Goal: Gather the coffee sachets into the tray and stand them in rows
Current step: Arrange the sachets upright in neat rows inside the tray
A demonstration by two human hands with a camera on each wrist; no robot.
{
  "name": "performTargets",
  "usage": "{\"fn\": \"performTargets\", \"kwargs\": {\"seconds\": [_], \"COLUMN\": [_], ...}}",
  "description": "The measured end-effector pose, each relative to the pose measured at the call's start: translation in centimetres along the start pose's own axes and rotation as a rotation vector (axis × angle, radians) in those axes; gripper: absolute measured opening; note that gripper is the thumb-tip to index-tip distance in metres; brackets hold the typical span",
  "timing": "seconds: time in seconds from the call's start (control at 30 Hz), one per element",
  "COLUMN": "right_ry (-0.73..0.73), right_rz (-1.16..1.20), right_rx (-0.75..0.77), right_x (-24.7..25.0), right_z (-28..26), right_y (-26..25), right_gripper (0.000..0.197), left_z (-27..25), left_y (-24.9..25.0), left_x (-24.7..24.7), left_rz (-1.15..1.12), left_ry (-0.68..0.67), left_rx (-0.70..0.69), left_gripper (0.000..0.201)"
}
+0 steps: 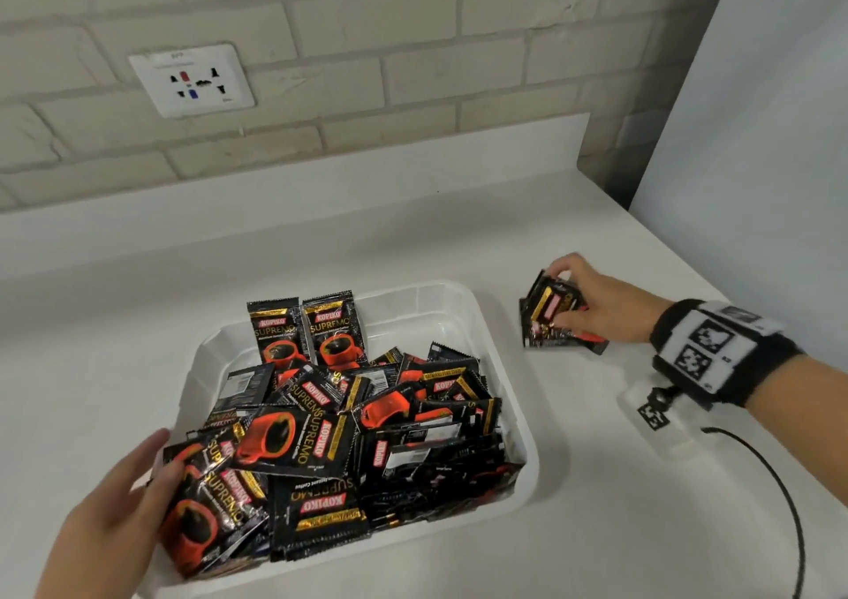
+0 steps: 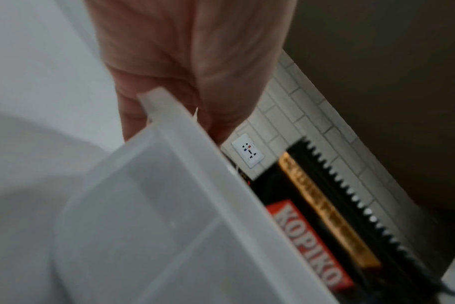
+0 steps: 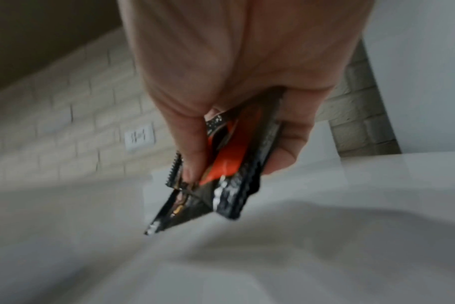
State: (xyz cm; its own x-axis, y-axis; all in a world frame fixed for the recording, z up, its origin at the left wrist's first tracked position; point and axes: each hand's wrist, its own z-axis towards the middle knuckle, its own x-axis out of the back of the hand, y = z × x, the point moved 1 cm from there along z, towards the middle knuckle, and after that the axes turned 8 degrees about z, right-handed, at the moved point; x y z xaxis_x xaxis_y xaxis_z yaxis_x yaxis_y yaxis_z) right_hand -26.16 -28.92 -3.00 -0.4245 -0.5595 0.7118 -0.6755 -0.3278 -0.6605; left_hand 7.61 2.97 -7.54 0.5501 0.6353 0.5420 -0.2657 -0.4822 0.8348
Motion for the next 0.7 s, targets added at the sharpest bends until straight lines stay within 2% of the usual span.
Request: {"fn": "performTargets", "kwargs": {"seconds": [0.03,0.1,0.2,0.27,0.4,0.47,0.6,0.7], "right_ry": [0.044,0.120,0.130,0.080,-0.023,-0.083,-0.233,-0.253], "right_rz": [0.081,0.196,0.325,0.304,0.055,-0.059,-0.385,-0.430], "right_rx": [0.018,0.094,0.284,0.427,0.646,0.587,0.348,0.320], "right_x": [0.6,1.7,2.1,1.5,-1.2,-2.6,-4.3,-5.1], "right_z": [-0.8,-2.5,-5.0,-6.5,-7.4,-7.2,-7.3,-7.8], "right_y": [-0.6,-2.1,-5.1,-7.3,-9.1,-8.5,-7.0,-6.6], "right_gripper": [0.045,0.047,0.058,0.055,0.032,0.032,0.033,0.031], "left_z": [-0.2,-0.5,-1.9,-2.7,-3.6,-3.8,-4.3,-4.3], "left_y": [0.2,1.1,3.5,4.6,4.7,4.6,4.7,4.5], "left_x": [-0.3,-0.9,-2.2,-3.1,-4.8,-5.2,-5.4,-5.5], "left_rz": [0.012,0.026,0.060,0.083,0.092,0.080,0.042,0.017], "left_ry": [0.015,0.027,0.009,-0.012,-0.045,-0.048,-0.048,-0.037], "left_rx": [-0.006,-0.040,-0.074,-0.108,-0.156,-0.162,-0.166,-0.163], "left_gripper": [0.033,0.047,0.036,0.032,0.038,0.042,0.042,0.042]}}
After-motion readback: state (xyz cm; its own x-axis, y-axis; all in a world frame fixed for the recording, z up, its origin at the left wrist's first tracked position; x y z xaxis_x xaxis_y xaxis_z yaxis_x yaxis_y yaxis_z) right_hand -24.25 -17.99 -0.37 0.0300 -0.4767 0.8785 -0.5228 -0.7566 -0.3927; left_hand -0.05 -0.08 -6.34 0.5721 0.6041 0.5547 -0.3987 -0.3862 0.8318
